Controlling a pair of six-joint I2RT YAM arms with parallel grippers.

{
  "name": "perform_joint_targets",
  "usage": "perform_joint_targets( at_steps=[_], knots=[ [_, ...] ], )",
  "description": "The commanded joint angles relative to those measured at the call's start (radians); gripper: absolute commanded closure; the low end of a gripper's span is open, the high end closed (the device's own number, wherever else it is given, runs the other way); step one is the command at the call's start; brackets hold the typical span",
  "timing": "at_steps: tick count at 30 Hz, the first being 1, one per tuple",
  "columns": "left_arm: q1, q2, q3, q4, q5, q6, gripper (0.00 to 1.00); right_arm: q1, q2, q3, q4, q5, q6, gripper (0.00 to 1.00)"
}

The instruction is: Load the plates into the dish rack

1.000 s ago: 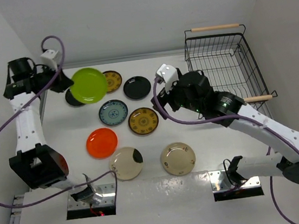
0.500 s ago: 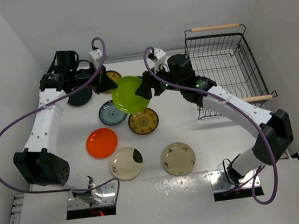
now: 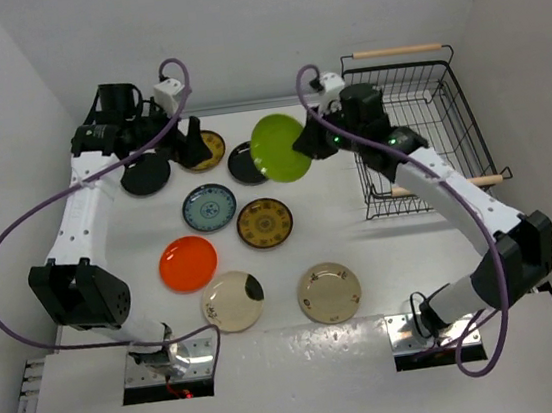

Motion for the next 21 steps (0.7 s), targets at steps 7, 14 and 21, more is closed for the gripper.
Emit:
perform_joint_targets(
  at_steps=[7,14,21],
  knots=[
    [0.165,0.015,-0.060,0.033,-0.295,0.047,0.13,-0.317,-0.055,0.242,-0.405,0.703,-0.324,1.00],
    [0.186,0.033,-0.322,0.022,-0.326,0.114,0.48,-0.535,-0.073,0.001,-0.269,0.756,-0.503,1.00],
    [0.195,0.042,-0.379,0.022,-0.335,0.142,0.42,-0.644,-0.030,-0.089,-0.108,0.764,-0.560,1.00]
  ],
)
